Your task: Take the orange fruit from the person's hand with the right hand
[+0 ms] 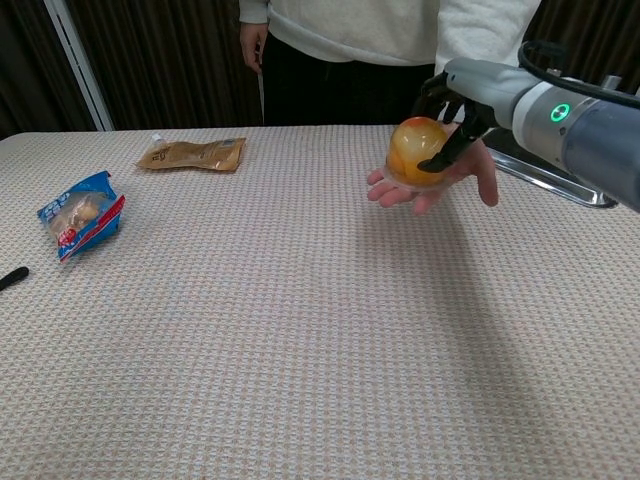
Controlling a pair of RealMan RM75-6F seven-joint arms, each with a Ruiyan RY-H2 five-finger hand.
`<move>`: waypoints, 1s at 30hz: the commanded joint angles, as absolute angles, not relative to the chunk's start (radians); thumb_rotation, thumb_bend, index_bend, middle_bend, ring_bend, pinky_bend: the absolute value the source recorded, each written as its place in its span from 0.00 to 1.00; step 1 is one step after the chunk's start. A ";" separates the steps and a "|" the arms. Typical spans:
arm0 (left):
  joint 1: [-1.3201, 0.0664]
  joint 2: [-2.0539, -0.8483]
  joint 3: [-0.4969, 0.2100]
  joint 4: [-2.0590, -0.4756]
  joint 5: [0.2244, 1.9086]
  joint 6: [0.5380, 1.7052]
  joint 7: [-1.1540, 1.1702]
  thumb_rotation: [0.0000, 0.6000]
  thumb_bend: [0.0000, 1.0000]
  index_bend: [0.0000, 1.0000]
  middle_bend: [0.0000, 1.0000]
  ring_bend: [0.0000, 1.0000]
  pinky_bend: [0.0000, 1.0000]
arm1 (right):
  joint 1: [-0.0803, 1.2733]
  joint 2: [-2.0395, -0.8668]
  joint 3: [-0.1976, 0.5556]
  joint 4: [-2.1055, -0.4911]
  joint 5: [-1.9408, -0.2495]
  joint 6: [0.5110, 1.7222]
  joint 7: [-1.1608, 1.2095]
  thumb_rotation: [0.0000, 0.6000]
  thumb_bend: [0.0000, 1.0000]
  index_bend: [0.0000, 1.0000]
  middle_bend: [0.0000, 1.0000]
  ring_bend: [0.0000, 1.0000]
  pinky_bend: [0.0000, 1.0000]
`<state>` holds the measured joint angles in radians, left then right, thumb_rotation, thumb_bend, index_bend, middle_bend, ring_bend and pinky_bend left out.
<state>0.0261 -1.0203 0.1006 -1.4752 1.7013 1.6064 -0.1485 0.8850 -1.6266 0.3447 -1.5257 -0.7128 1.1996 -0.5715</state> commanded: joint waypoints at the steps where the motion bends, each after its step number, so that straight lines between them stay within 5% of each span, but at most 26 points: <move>1: 0.026 -1.020 0.101 -1.476 1.701 1.606 -0.150 1.00 0.00 0.02 0.00 0.00 0.00 | 0.881 -1.662 0.338 -1.485 -0.780 1.234 -0.532 1.00 0.24 0.55 0.51 0.46 0.54; 7: 0.025 -1.019 0.101 -1.477 1.701 1.605 -0.152 1.00 0.00 0.01 0.00 0.00 0.00 | 0.870 -1.651 0.335 -1.501 -0.835 1.250 -0.519 1.00 0.25 0.64 0.58 0.53 0.59; 17: 0.026 -1.019 0.100 -1.477 1.702 1.607 -0.148 1.00 0.00 0.02 0.00 0.00 0.00 | 0.792 -1.524 0.333 -1.686 -0.916 1.339 -0.504 1.00 0.25 0.65 0.58 0.53 0.59; 24: 0.027 -1.022 0.100 -1.476 1.704 1.611 -0.137 1.00 0.00 0.02 0.00 0.00 0.00 | 0.614 -1.332 0.239 -1.870 -1.004 1.429 -0.411 1.00 0.25 0.65 0.58 0.53 0.59; 30: 0.029 -1.025 0.099 -1.477 1.704 1.614 -0.121 1.00 0.00 0.02 0.00 0.00 0.00 | 0.488 -1.254 0.133 -1.870 -1.075 1.461 -0.312 1.00 0.25 0.65 0.58 0.53 0.59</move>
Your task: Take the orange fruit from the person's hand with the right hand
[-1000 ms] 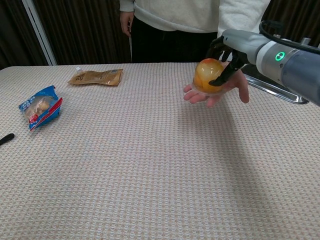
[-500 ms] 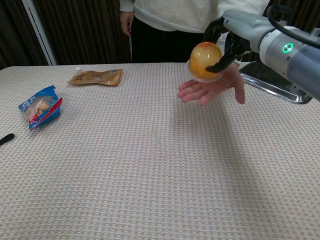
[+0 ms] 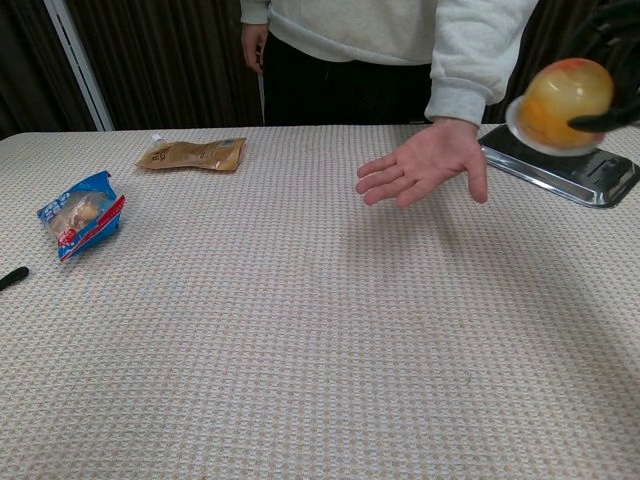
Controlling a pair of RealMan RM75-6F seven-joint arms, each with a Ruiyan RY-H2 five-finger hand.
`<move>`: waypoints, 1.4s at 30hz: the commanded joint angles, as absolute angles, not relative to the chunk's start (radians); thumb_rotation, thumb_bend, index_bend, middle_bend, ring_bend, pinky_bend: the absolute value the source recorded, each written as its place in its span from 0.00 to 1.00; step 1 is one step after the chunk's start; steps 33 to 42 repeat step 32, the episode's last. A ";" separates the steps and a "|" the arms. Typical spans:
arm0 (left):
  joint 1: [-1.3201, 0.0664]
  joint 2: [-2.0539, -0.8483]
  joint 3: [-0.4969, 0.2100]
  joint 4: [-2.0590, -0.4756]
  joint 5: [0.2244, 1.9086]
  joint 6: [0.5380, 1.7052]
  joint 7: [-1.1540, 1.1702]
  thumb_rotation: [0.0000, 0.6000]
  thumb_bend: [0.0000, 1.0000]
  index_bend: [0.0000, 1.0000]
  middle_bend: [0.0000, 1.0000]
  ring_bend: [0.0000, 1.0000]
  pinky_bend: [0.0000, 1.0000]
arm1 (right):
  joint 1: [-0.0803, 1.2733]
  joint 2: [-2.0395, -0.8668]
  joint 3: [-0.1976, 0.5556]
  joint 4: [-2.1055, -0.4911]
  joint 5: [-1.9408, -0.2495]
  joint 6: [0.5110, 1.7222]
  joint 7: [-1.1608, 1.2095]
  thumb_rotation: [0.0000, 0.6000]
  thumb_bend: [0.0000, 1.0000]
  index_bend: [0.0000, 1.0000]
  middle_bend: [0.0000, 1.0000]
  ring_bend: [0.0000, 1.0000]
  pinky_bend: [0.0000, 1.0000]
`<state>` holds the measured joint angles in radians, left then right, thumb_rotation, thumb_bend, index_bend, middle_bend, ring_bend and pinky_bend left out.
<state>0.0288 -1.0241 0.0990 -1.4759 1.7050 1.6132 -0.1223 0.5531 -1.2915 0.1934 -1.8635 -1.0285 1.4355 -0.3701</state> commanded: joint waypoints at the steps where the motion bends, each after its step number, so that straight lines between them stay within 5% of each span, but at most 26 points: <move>1: 0.030 -1.025 0.098 -1.477 1.703 1.614 -0.119 1.00 0.00 0.02 0.00 0.00 0.00 | 0.473 -1.251 0.118 -1.862 -1.081 1.461 -0.303 1.00 0.25 0.65 0.58 0.53 0.59; 6: 0.031 -1.028 0.096 -1.478 1.701 1.615 -0.107 1.00 0.00 0.02 0.00 0.00 0.00 | 0.425 -1.269 0.033 -1.794 -1.105 1.421 -0.290 1.00 0.25 0.65 0.58 0.53 0.59; 13: 0.034 -1.032 0.093 -1.479 1.698 1.621 -0.100 1.00 0.00 0.02 0.00 0.00 0.00 | 0.428 -1.356 0.035 -1.685 -1.072 1.355 -0.304 1.00 0.25 0.65 0.55 0.48 0.57; 15: 0.034 -1.032 0.092 -1.478 1.697 1.620 -0.100 1.00 0.00 0.02 0.00 0.00 0.00 | 0.434 -1.389 0.051 -1.648 -1.058 1.343 -0.311 1.00 0.25 0.60 0.46 0.38 0.45; 19: 0.033 -1.034 0.092 -1.475 1.699 1.622 -0.099 1.00 0.00 0.02 0.00 0.00 0.00 | 0.447 -1.434 0.067 -1.596 -1.036 1.309 -0.332 1.00 0.23 0.31 0.15 0.03 0.08; 21: 0.034 -1.034 0.091 -1.474 1.699 1.623 -0.104 1.00 0.00 0.02 0.00 0.00 0.00 | 0.453 -1.436 0.077 -1.599 -1.005 1.284 -0.359 1.00 0.23 0.22 0.08 0.00 0.01; 29: 0.033 -1.035 0.092 -1.470 1.702 1.625 -0.112 1.00 0.00 0.02 0.00 0.00 0.00 | 0.439 -1.372 0.102 -1.680 -0.959 1.293 -0.418 1.00 0.20 0.08 0.00 0.00 0.00; 42: 0.034 -1.036 0.090 -1.467 1.699 1.625 -0.116 1.00 0.00 0.02 0.00 0.00 0.00 | 0.418 -1.320 0.074 -1.706 -1.013 1.323 -0.443 1.00 0.20 0.08 0.00 0.00 0.00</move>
